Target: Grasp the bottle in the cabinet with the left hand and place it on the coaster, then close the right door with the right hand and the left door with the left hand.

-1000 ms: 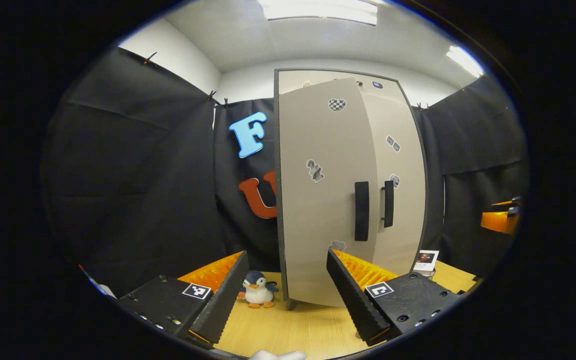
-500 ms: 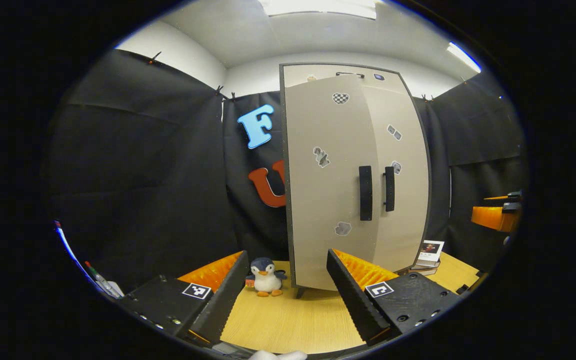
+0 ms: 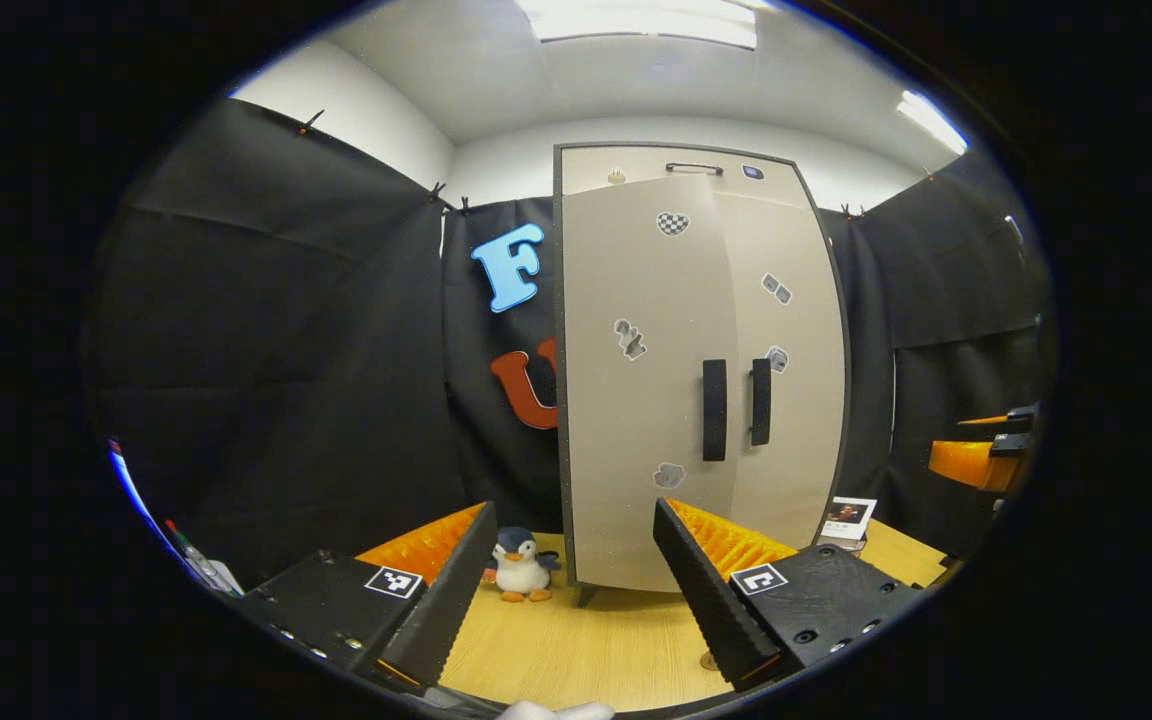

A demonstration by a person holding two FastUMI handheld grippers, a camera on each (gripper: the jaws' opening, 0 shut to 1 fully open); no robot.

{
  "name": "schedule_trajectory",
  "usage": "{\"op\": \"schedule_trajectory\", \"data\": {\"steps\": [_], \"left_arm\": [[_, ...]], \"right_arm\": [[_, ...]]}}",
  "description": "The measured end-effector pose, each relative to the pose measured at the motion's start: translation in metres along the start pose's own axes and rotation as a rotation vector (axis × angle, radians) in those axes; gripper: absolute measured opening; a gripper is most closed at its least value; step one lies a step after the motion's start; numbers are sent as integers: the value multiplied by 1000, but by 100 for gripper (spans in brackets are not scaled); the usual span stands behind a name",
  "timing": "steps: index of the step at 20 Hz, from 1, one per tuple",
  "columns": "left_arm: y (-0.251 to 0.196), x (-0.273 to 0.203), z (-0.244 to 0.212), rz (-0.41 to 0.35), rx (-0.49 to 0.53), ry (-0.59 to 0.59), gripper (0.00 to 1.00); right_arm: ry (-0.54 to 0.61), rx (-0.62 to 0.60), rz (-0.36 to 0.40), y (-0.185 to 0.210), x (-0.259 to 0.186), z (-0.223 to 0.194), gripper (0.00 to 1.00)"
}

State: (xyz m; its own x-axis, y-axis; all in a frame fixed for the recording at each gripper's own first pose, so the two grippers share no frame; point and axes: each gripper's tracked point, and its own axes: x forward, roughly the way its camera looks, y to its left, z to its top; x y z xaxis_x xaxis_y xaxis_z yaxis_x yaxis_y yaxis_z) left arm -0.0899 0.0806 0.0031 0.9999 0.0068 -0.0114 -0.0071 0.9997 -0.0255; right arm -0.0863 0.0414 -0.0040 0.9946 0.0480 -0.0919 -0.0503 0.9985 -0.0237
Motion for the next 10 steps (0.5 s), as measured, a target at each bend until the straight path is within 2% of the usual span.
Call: {"op": "schedule_trajectory", "data": {"steps": [10], "left_arm": [[-21,5,-4,-42,-6,11,96]], "right_arm": [[-16,11,-38,-15,-6,3,81]]}}
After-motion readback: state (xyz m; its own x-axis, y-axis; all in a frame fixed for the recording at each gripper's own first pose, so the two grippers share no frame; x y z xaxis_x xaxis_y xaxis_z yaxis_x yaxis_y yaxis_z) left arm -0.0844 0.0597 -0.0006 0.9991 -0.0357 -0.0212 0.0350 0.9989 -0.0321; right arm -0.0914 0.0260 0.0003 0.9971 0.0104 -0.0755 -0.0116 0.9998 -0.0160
